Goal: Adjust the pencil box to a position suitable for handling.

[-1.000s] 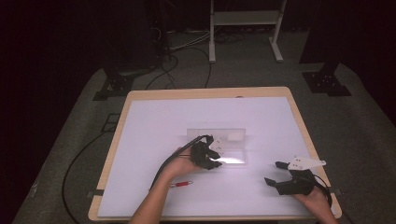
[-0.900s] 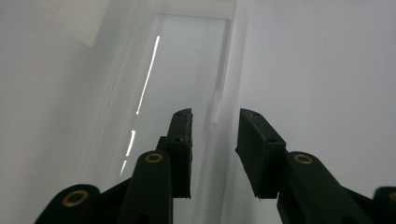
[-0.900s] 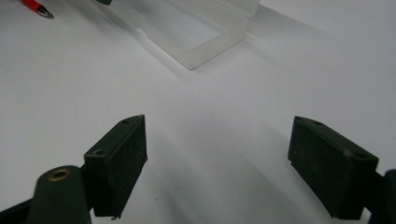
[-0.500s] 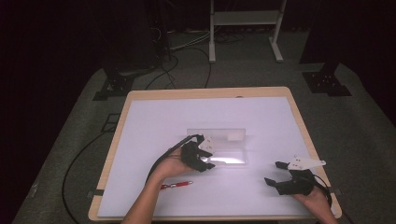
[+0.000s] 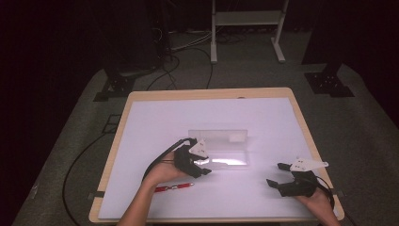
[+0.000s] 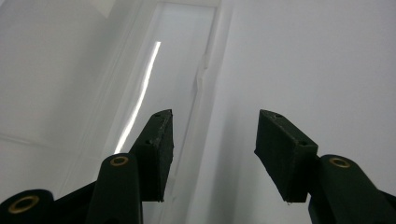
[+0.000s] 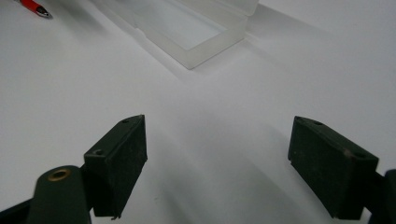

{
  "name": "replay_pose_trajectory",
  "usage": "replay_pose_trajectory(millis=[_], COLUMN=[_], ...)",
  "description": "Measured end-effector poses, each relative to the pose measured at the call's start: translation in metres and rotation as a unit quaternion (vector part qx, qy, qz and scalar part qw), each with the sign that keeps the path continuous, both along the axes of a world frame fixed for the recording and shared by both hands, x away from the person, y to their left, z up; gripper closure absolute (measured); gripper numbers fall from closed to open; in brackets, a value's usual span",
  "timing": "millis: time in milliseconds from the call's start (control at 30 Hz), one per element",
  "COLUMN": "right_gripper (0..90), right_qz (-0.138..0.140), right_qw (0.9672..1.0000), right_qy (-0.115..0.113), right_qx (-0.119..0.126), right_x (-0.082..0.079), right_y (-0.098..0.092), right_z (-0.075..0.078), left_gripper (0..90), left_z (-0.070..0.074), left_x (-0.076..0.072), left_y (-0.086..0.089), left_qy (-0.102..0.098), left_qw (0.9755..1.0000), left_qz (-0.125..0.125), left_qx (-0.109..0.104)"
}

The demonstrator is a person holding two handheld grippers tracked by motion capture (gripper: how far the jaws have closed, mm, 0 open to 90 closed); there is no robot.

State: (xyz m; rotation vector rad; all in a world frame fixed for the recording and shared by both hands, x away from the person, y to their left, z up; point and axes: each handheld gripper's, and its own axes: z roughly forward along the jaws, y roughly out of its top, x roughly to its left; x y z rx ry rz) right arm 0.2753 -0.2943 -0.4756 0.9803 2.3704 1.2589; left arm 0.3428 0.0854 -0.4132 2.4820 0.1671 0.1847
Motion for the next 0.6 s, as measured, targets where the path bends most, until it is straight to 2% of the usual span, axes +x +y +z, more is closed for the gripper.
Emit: replay_pose_trajectory(millis=[600], right_gripper=[18.9], right_qz=[-0.004], right_qw=[1.0000], right_qy=[0.003], right_qx=[-0.001], right_x=[0.001], right_y=[0.004], right_z=[0.001], left_gripper=[41.7], left_z=[0.001], left_x=[-0.011], left_y=[0.037], left_qy=[-0.002], left_qw=[0.9998], left_qz=[0.019], left_qx=[-0.008])
